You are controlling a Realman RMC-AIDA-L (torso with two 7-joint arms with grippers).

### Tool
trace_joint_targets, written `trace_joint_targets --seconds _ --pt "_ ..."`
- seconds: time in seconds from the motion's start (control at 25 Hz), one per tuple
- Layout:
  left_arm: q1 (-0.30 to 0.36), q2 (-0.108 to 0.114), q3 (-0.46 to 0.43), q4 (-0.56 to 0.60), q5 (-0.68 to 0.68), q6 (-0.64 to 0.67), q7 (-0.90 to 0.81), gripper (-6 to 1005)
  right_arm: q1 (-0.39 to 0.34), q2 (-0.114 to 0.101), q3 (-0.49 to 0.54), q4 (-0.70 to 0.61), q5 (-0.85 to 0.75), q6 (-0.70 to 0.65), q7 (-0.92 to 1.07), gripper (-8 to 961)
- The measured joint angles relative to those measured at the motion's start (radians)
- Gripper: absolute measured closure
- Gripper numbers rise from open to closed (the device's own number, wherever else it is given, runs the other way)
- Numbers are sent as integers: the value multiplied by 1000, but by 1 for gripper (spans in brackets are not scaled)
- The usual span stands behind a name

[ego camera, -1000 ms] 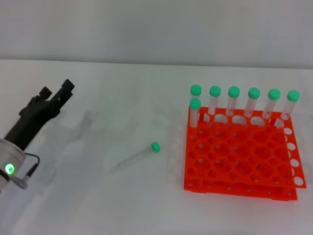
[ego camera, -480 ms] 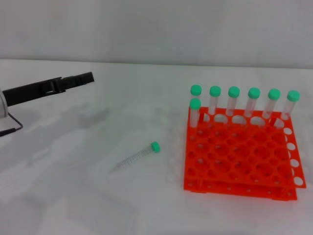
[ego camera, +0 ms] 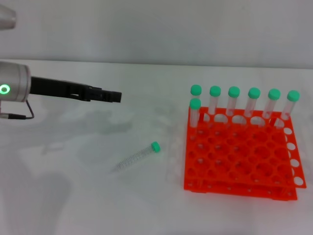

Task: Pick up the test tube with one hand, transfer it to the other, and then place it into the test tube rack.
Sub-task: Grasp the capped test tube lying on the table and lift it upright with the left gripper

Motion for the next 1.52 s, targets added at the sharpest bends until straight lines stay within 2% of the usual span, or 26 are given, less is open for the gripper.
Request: trace_joint_targets --seconds 0.2,0.4,0.56,0.68,0.76,0.84,1.0,1.52 --pt "-82 -9 1 -2 191 -10 7 109 0 0 0 0 0 0 0 83" --pt "-147 -32 1 -1 336 -22 9 110 -2 0 1 -1 0 0 0 83" --pt "-194 -62 1 4 436 -63 -12 110 -2 -1 2 -2 0 0 0 84" --pt "-230 -93 1 10 525 -113 -42 110 -2 -1 2 -2 0 0 0 84" --pt "-257 -127 1 13 600 -153 -61 110 -2 -2 2 -2 0 0 0 84" --pt "-271 -141 1 33 650 -181 -76 111 -2 -2 2 -2 1 -2 0 84" --pt "-280 -137 1 134 686 -241 -108 111 -6 -2 2 -2 2 -5 0 84" --pt "-322 -142 1 210 804 -286 -135 121 -11 -1 27 -3 5 -6 -1 83"
